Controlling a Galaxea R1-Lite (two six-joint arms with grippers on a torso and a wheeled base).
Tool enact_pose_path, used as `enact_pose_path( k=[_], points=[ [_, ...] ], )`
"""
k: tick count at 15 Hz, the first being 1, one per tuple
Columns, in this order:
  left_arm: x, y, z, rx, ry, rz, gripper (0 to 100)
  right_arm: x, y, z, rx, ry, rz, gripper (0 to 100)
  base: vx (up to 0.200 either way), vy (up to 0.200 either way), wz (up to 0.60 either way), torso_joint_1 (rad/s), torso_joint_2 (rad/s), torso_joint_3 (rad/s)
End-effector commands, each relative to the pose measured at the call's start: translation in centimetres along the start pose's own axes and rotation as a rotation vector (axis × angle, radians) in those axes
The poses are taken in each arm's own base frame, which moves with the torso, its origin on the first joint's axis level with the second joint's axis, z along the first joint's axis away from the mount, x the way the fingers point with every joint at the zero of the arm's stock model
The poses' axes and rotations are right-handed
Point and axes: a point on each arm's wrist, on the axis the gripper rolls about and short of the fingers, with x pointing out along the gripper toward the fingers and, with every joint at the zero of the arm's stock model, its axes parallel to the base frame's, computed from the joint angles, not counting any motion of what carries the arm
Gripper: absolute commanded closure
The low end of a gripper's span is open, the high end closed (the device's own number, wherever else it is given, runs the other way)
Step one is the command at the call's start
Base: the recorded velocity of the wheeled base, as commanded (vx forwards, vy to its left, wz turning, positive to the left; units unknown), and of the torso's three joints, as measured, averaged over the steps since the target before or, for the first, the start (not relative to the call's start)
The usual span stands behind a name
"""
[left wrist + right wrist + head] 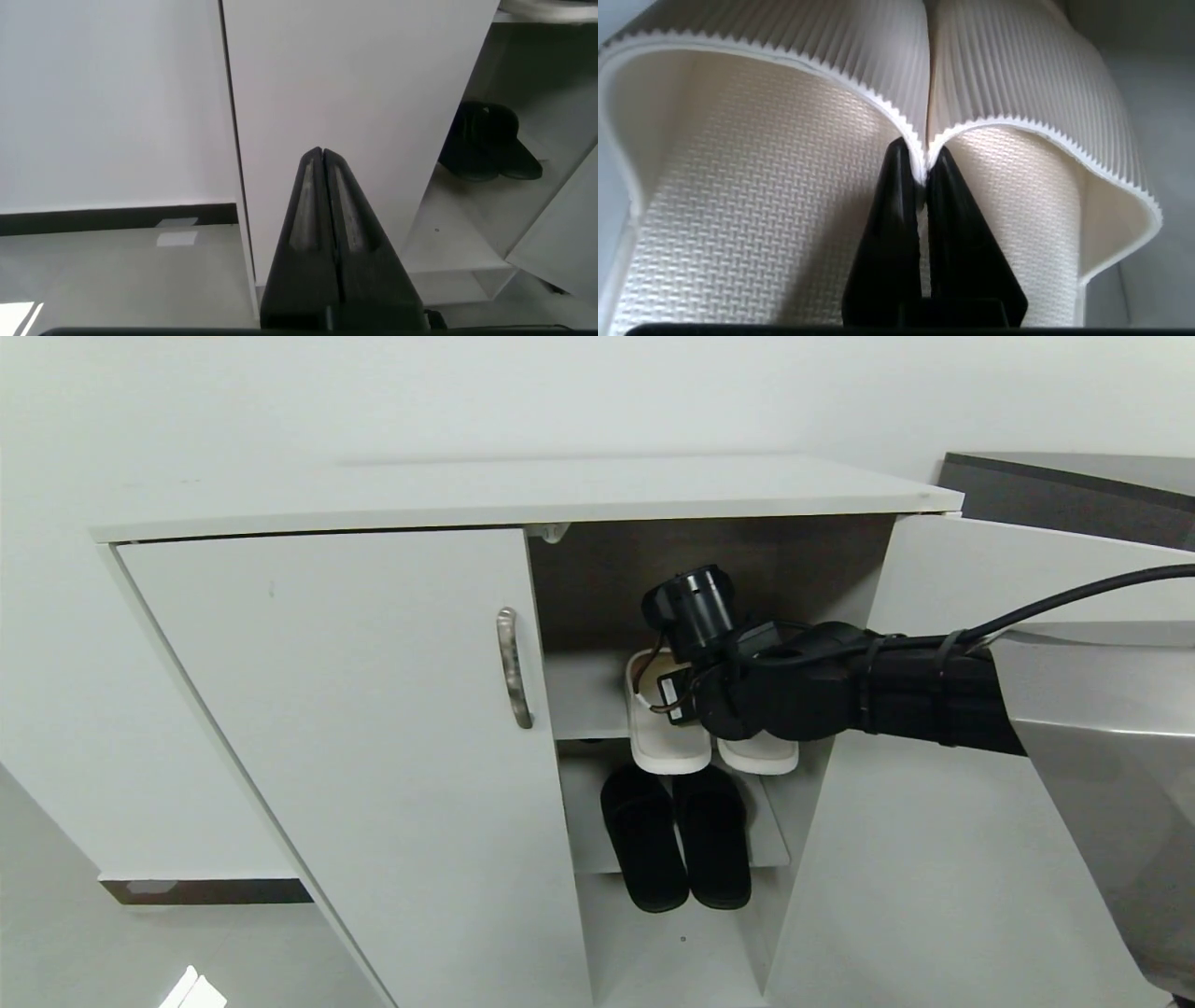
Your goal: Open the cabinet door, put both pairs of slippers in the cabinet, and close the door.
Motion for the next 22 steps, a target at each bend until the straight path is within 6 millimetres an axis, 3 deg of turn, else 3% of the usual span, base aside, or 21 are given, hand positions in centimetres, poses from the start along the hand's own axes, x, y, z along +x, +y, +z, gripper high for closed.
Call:
enact_pose_path(
  k=[1, 3, 6, 9, 14, 22],
  points=[
    [0.0, 0.0, 0.0, 0.0, 0.002, -0.001, 100, -2.7, -0.5, 1.8, 0.027, -0.06, 0.028, 100, 0.0, 0.0, 0.0, 0.0, 0.0, 0.0],
    [0.0, 0.0, 0.0, 0.0, 0.001, -0.002, 100, -5.2, 0.0, 3.0, -0.001, -0.123, 0.04, 100, 0.0, 0.0, 0.0, 0.0, 0.0, 0.0],
    [0.0, 0.0, 0.0, 0.0, 0.001, -0.001, 100, -5.9, 0.6, 3.6, -0.026, -0.182, 0.033, 100, 0.0, 0.0, 0.0, 0.0, 0.0, 0.0],
    [0.0, 0.0, 0.0, 0.0, 0.002, 0.001, 100, -5.6, 0.3, 3.7, -0.02, -0.182, 0.023, 100, 0.0, 0.0, 0.0, 0.0, 0.0, 0.0],
    [0.0, 0.0, 0.0, 0.0, 0.002, 0.001, 100, -3.6, -2.2, 3.9, 0.007, -0.161, -0.052, 100, 0.0, 0.0, 0.0, 0.0, 0.0, 0.0],
    [0.0, 0.0, 0.0, 0.0, 0.001, 0.001, 100, -3.0, -2.4, 3.7, 0.017, -0.152, -0.06, 100, 0.075, 0.0, 0.0, 0.001, 0.0, 0.003]
  ],
)
